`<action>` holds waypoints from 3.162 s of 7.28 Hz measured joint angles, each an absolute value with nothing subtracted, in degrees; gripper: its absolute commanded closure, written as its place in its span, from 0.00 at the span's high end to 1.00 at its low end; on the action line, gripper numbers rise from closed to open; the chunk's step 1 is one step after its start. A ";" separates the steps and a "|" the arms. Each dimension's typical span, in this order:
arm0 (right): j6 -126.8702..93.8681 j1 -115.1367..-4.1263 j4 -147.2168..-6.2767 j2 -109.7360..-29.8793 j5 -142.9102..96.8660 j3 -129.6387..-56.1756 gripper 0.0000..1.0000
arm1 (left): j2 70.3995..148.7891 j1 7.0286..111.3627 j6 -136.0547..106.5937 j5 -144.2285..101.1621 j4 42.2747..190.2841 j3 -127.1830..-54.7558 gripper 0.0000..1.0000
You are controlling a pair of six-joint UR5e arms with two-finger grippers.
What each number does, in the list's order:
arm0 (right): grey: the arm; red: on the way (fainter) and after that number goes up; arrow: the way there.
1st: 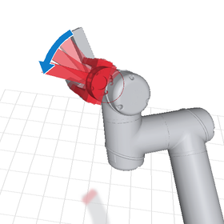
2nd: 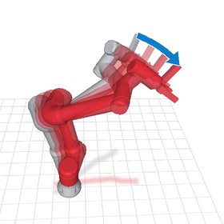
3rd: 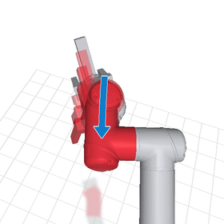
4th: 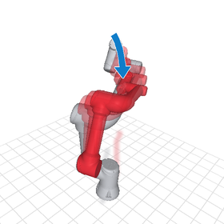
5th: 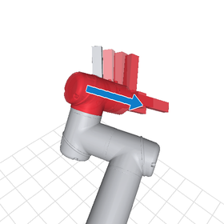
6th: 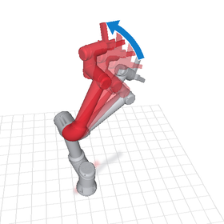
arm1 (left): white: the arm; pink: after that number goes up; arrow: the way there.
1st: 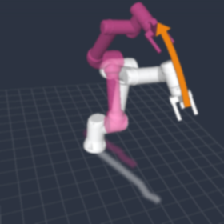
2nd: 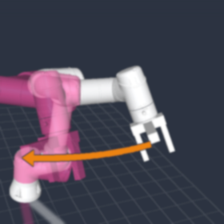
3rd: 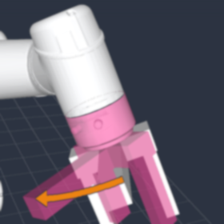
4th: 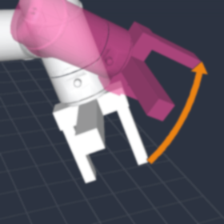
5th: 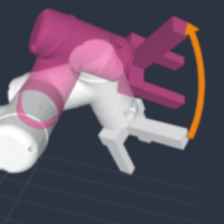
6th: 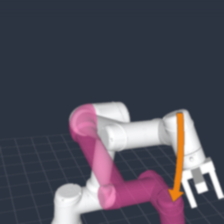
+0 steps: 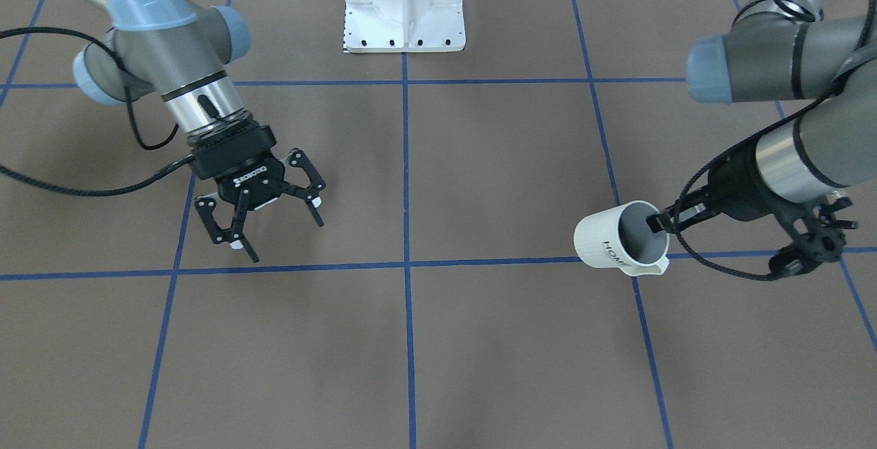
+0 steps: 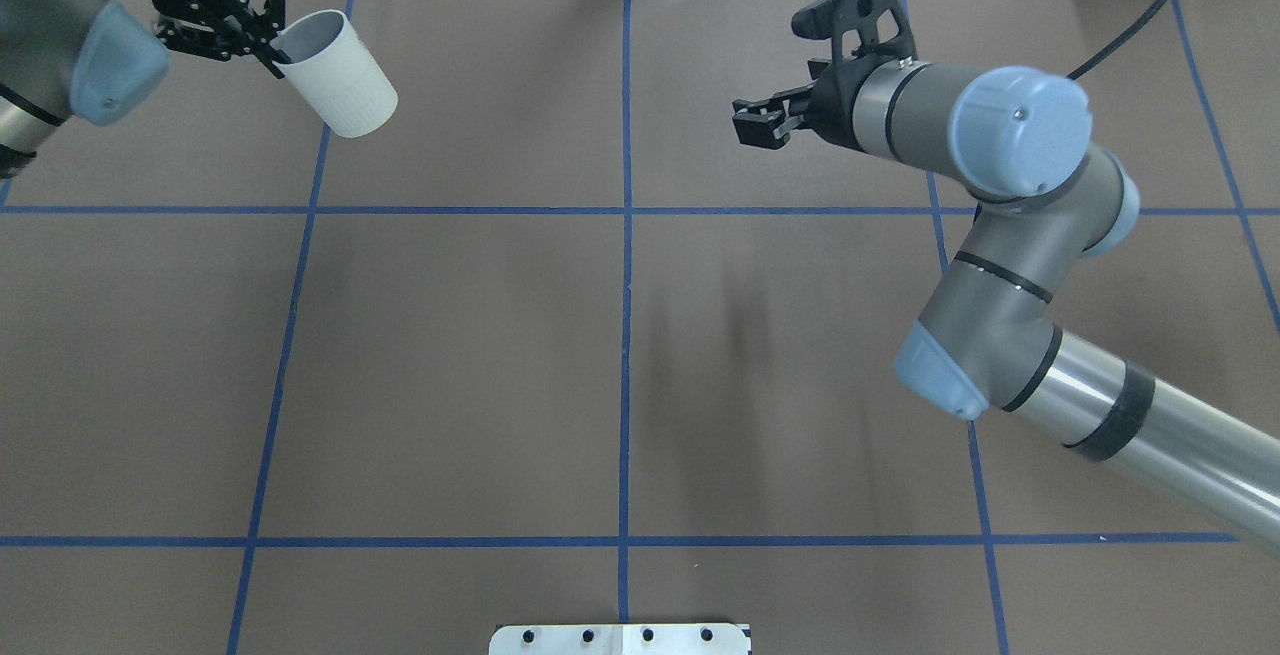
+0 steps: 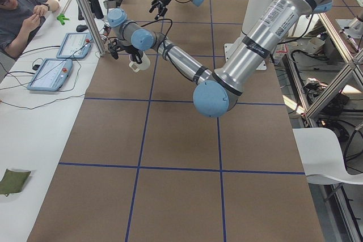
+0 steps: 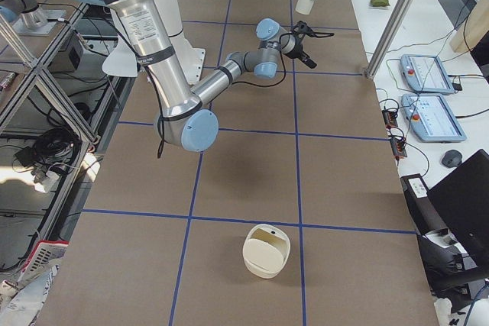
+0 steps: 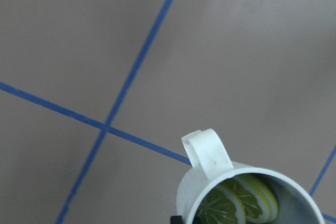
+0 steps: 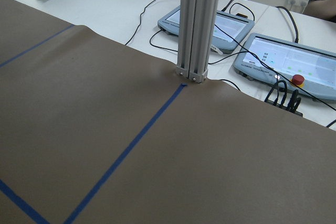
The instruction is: Left arm hands cup to right arm to dump lemon
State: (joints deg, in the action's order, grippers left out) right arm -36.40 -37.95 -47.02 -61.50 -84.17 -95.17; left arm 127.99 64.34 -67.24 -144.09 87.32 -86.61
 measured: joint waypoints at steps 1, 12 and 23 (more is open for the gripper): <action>-36.63 -33.47 -47.07 -60.29 -76.51 -95.12 0.99 | 130.54 62.56 -69.84 -143.92 87.43 -85.18 0.00; -34.75 -23.92 -47.64 -56.04 -62.94 -94.14 0.99 | 142.92 51.76 -88.25 -143.70 104.88 -75.21 0.00; -34.80 -23.91 -47.63 -55.99 -62.85 -93.87 0.99 | 143.06 49.39 -88.64 -143.56 104.54 -78.12 0.00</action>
